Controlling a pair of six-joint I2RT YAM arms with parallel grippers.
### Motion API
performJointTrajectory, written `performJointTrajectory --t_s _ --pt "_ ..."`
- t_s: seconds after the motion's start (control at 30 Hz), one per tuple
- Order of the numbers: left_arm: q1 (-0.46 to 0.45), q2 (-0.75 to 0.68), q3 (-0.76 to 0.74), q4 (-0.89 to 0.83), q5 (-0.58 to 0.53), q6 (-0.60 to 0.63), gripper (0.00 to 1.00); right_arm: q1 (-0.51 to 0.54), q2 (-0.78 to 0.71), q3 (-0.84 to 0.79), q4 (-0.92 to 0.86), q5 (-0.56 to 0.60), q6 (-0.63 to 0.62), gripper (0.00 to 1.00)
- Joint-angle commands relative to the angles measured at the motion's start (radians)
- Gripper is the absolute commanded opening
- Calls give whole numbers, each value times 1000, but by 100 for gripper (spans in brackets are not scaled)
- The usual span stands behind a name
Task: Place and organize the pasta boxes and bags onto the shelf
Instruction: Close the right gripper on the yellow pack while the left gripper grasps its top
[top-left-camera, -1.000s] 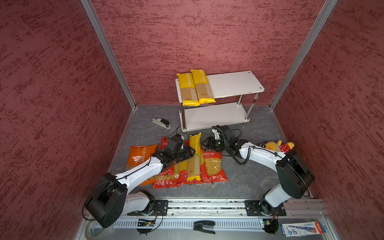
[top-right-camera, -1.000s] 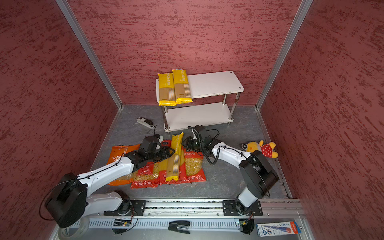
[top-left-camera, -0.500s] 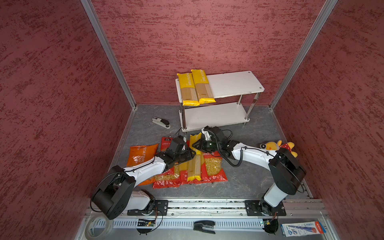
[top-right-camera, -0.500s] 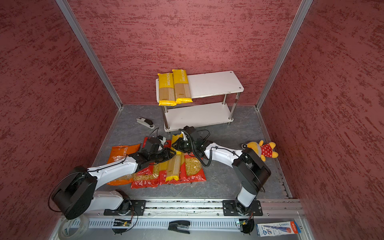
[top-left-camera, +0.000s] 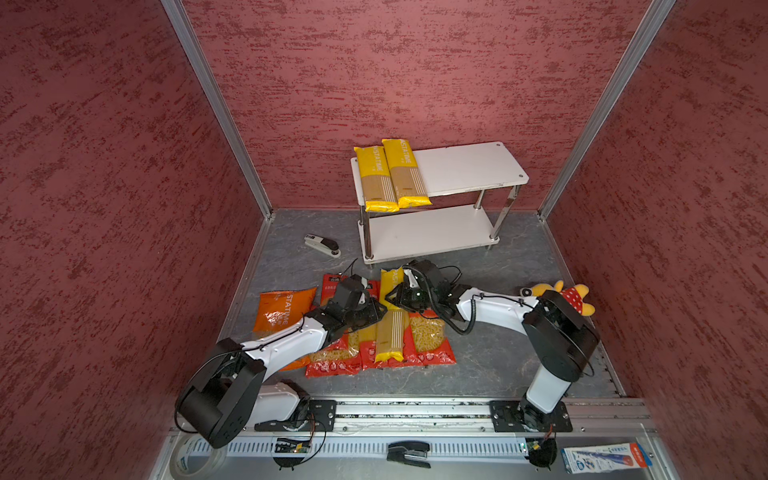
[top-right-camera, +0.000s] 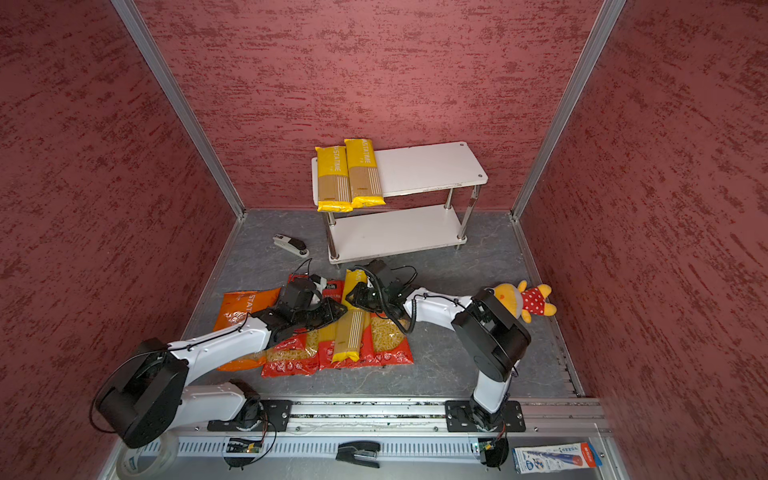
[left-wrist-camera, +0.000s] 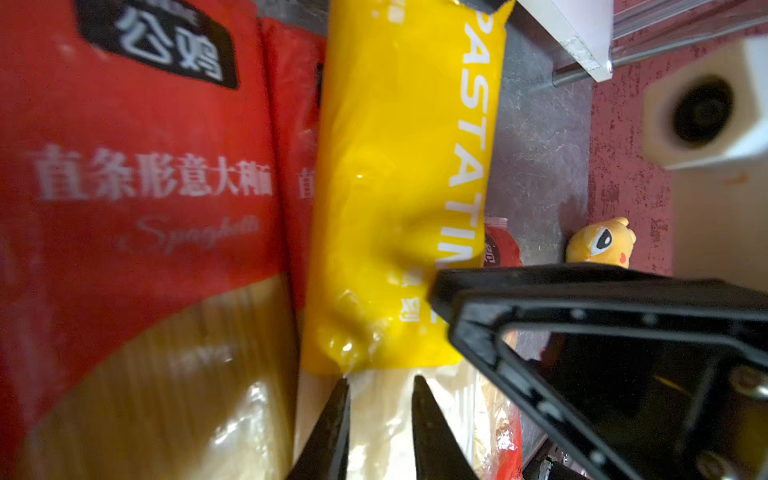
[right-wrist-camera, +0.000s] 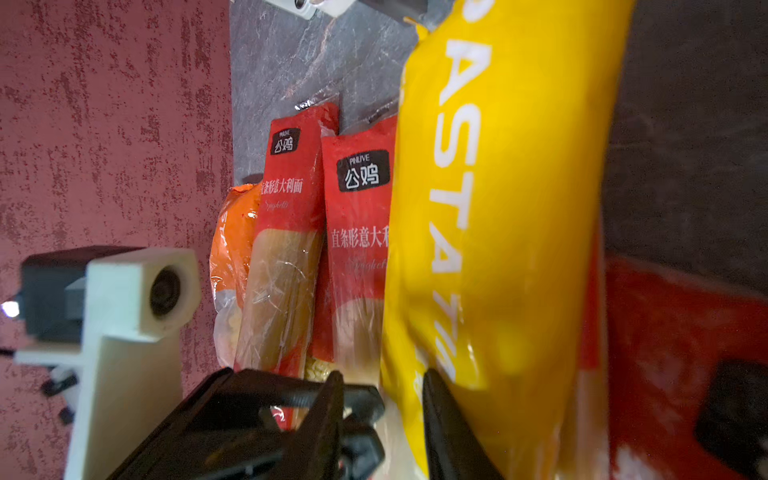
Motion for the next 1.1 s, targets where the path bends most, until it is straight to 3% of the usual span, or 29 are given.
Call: performJointTrajectory --t_s 0.0,0.13,0.33,0.73,1.07 --pt "23 -23 -15 -60 5 30 30 -6 -94 -25 -102 30 -20 41" --pt "21 -3 -25 -27 23 23 39 -6 -154 -79 -159 18 -2 47" --pt "3 24 -23 17 30 6 40 9 -167 -146 -109 -33 48 49" --pt "-6 37 -49 38 26 -5 29 23 -78 -97 -47 -75 51 45" --pt "-24 51 -51 67 32 -18 24 23 -16 -57 19 -89 53 48"
